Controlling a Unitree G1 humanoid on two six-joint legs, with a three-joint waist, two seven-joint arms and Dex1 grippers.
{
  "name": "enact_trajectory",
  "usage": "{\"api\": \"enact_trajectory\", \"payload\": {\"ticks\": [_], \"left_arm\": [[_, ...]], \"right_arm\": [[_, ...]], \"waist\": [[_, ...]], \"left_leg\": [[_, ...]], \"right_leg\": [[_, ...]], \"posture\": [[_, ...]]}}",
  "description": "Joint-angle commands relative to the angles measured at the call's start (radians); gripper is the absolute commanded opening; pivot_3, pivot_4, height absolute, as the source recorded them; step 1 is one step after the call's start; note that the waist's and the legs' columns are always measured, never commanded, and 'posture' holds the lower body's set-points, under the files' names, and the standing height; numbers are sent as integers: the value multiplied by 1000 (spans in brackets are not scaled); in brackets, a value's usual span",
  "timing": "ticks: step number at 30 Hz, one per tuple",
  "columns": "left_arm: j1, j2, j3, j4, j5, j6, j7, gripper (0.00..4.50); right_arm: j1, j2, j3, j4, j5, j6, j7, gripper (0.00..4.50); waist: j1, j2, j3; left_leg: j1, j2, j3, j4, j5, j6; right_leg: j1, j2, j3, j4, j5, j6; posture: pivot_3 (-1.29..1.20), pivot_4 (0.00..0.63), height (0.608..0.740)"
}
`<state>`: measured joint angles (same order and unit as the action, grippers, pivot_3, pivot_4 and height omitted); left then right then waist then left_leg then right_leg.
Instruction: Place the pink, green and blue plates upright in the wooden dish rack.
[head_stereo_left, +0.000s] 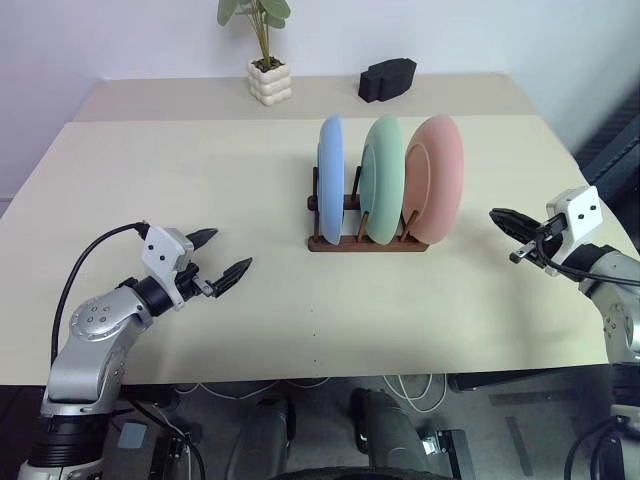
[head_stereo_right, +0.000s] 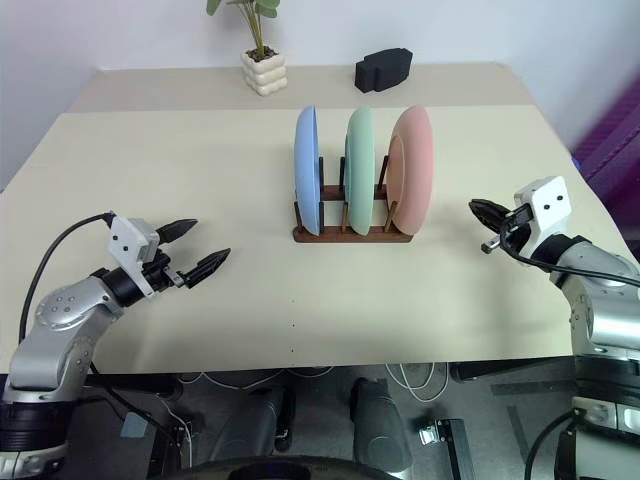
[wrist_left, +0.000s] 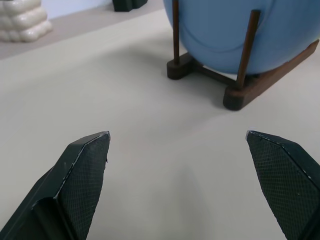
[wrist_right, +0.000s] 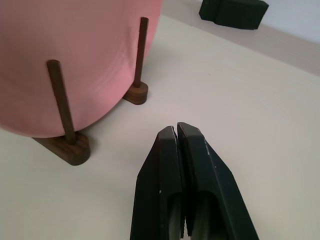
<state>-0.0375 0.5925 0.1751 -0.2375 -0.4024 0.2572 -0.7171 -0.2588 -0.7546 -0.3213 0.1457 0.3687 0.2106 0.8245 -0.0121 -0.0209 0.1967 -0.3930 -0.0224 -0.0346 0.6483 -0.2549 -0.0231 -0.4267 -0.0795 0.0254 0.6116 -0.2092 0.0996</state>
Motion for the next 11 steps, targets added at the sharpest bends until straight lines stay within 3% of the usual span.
{"api": "enact_trajectory", "payload": {"ticks": [1,11], "left_arm": [[40,38,40,-33,-23,9,-37,4500],[58,52,62,-36,-45,30,-55,4500]], "right_arm": [[22,-5,-38,-4,40,-9,37,41],[57,3,-38,-25,61,12,34,41]], "waist": [[0,0,0],[0,0,0]], "left_leg": [[0,0,0,0,0,0],[0,0,0,0,0,0]], "right_leg": [[0,0,0,0,0,0],[0,0,0,0,0,0]], "posture": [[0,150,730],[0,150,730]]}}
